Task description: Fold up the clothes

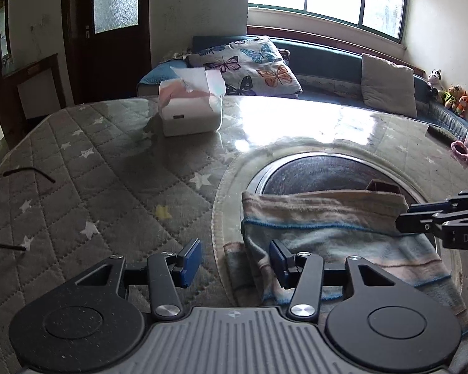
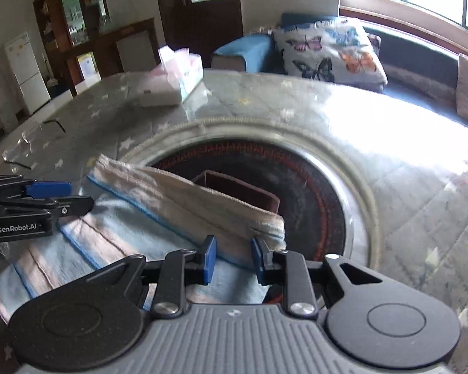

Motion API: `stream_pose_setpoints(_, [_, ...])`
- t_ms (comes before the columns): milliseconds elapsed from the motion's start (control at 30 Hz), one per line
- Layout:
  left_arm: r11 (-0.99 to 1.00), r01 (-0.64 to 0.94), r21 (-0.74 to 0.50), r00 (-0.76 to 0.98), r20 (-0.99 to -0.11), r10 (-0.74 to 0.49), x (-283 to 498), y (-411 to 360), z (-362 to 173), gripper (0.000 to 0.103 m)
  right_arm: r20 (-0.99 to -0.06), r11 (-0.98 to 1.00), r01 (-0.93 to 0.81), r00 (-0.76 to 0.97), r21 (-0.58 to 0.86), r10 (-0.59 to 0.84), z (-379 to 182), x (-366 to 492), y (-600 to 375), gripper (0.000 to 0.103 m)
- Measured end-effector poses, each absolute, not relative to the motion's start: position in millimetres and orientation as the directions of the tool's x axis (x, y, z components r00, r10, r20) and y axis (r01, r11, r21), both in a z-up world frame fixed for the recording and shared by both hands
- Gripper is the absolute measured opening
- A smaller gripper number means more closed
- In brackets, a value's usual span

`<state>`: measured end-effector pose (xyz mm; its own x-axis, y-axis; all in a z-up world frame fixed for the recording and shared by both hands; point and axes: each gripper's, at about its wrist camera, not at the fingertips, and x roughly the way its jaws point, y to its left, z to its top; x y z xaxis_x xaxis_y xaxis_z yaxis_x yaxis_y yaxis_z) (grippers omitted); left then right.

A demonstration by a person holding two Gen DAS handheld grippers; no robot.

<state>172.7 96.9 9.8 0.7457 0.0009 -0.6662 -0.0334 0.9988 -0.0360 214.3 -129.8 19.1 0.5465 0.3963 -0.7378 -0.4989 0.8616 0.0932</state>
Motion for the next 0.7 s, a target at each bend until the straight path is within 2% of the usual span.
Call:
stream_pose_setpoints(233, [0.999, -0.026, -0.028, 0.757, -0.653, 0.001, 191, 92, 15, 0.051, -0.677, 0.811, -0.574, 0.554, 0.111, 0.485, 37, 217, -111, 0.024])
stream_pose_setpoints(500, [0.997, -0.041, -0.058, 0.729, -0.685, -0.01, 204, 104, 1, 0.053, -0.712, 0.822, -0.545, 0.511, 0.164, 0.481, 11, 245, -99, 0.023])
stream_pose_setpoints(700, [0.998, -0.033, -0.06, 0.743, -0.669, -0.016, 197, 105, 10, 0.052, -0.692, 0.807, -0.577, 0.533, 0.124, 0.487, 26, 229, -97, 0.023])
